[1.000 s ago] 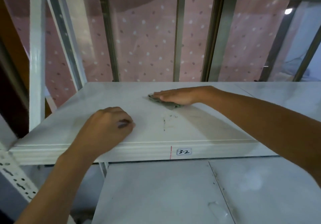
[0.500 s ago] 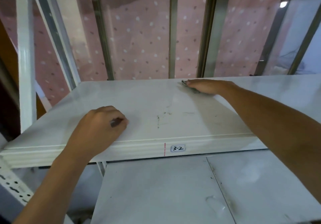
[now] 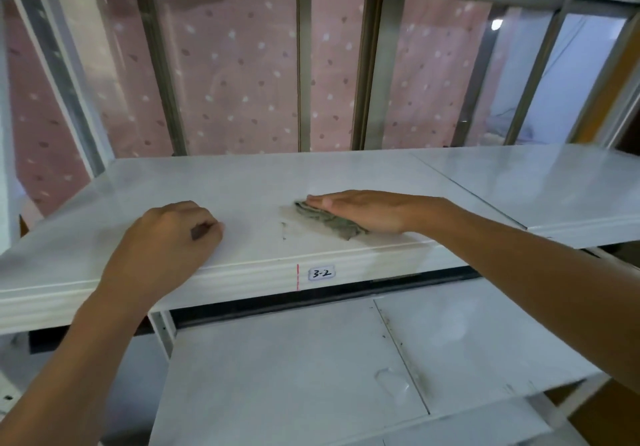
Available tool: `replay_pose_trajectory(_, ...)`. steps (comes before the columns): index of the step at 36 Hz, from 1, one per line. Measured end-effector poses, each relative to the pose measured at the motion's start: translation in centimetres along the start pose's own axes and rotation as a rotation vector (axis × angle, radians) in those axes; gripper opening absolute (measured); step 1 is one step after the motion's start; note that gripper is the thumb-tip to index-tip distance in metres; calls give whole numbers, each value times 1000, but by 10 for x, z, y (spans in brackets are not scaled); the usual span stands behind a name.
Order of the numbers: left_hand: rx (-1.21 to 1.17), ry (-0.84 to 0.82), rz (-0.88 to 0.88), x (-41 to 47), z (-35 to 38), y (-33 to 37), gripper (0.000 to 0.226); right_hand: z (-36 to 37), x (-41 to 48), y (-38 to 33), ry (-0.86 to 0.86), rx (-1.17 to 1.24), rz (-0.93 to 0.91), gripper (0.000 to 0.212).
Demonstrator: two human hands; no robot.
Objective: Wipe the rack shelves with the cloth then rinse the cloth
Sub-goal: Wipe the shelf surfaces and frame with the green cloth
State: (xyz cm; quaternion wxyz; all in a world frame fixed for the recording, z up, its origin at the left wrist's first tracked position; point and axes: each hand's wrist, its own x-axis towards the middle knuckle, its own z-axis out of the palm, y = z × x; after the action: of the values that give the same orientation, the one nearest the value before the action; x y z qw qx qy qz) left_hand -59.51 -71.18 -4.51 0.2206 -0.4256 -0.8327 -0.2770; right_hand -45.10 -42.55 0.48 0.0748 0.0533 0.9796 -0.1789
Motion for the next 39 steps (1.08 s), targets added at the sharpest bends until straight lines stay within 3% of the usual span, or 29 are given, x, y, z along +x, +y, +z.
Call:
replay_pose_trajectory(6, -9, -8, 16, -2, -3, 0, 18, -12, -27, 48, 162, 25, 315, 87)
replay_pose_trajectory(13, 9, 0, 1, -4, -3, 2, 20, -21, -74, 103, 346, 87, 660, 72)
replay_pose_trajectory(17, 11, -11, -16, -5, -3, 3, 21, -15, -87, 109, 462, 158, 784, 88)
replay_pose_trajectory(18, 15, -7, -11, -5, -2, 3, 21, -13, -91, 102, 477, 166, 795, 82)
replay_pose_trajectory(20, 21, 5, -5, -5, -2, 4, 21, -9, -98, 90, 474, 144, 791, 64)
replay_pose_trajectory(25, 35, 2, -21, -4, 0, 4, 29, 5, -104, 55, 427, -44, 732, 59)
replay_pose_trajectory(29, 5, -27, -50, -3, -2, 4, 33, 20, -91, 5, 439, -56, 701, 49)
replay_pose_trajectory(31, -53, -33, -89, -4, -2, 5, 32, 31, -76, -22, 415, -129, 624, 56)
replay_pose_trajectory(35, -288, 72, -175, -4, -10, 5, 24, 57, -33, -68, 404, -148, 490, 98)
replay_pose_trajectory(39, -469, 154, -266, -8, -29, -1, 23, 83, -2, -122, 406, -193, 346, 98)
